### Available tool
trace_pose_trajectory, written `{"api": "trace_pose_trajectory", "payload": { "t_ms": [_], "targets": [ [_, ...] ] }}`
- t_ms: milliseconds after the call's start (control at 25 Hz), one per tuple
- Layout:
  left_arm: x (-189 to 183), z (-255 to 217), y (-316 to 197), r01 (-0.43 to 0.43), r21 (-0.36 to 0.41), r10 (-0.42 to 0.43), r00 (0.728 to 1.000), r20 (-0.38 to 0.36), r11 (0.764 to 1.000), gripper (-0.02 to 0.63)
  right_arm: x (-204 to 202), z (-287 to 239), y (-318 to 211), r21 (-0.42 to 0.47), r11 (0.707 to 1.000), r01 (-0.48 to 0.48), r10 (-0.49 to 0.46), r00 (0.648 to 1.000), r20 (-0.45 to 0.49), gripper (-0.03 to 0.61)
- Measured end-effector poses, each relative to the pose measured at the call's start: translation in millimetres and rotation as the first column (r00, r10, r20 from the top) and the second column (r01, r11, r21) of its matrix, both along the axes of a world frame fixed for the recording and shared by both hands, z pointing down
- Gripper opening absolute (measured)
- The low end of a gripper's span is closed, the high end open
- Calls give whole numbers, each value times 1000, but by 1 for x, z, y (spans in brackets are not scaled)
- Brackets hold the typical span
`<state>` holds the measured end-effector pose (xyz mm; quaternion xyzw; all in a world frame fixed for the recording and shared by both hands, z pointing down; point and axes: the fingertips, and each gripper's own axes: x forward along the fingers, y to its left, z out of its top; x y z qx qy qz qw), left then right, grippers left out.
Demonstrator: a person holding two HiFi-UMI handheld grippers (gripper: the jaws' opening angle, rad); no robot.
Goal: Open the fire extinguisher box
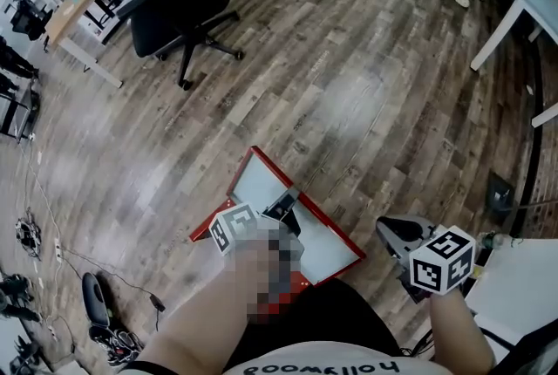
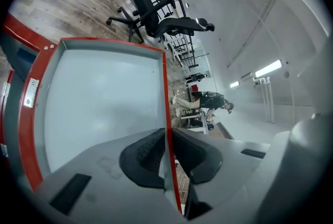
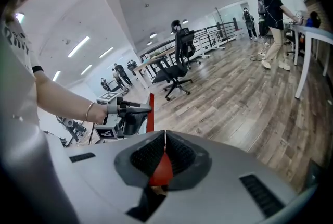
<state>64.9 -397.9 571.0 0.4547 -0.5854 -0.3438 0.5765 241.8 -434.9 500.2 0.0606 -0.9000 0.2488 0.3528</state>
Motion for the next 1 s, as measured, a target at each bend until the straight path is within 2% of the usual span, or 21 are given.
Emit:
{"api": "trace_pose_trajectory", "payload": {
  "t_ms": [360,560,800,880,1000],
  "targets": [
    [-2,-15,17,-120,-33,122,992,32,992,32,-11,-10,15,17,1000,-2,2,1000,-9,11],
    [-20,-31,41,-80,-34,83,993,82,996,32,-19,-25,21,73,997,0,1,1000,-14,11],
    [-42,-90,56,-116,82,100,979,176,990,29,-49,-60,44,144,989,12,-12,1000,-2,11],
    [-47,-120,57,-163,140,128,965,229,977,28,-63,-75,53,171,985,4,-7,1000,13,11],
    [-52,-167,65,-253,224,171,929,329,941,21,-85,-99,72,209,978,-24,16,999,44,11]
  ]
}}
